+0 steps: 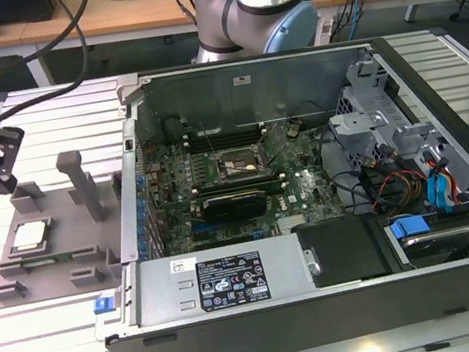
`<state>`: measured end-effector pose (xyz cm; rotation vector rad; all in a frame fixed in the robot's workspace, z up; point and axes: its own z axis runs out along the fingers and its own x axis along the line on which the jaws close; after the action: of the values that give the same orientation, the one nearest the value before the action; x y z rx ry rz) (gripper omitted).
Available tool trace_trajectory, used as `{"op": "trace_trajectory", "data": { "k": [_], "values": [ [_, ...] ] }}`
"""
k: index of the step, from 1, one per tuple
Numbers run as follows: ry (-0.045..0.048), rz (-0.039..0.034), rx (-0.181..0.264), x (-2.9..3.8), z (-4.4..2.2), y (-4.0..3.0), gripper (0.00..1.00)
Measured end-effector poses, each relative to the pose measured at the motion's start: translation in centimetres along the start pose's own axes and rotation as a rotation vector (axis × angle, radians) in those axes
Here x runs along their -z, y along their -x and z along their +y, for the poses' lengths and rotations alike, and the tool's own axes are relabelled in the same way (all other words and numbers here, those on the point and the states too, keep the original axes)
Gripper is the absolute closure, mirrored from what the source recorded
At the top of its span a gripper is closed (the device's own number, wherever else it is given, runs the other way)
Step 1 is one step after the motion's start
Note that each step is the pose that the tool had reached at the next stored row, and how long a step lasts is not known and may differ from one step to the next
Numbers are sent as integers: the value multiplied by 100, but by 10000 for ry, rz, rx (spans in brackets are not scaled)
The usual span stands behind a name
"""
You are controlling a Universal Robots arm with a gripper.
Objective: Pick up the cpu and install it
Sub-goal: 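Pick up the cpu and move it towards the insertion slot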
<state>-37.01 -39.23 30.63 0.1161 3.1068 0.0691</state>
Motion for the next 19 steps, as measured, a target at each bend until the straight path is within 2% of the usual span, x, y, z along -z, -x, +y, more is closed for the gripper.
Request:
{"op": "trace_trajectory", "data": {
  "k": [6, 9, 15, 19],
  "values": [
    [1, -5, -1, -49, -5, -44, 89],
    [2, -15, 0, -109, -11, -89, 89],
    [0, -13, 1, -175, -19, -145, 89],
    [2, -18, 1, -242, -24, -178, 89]
  ]
}}
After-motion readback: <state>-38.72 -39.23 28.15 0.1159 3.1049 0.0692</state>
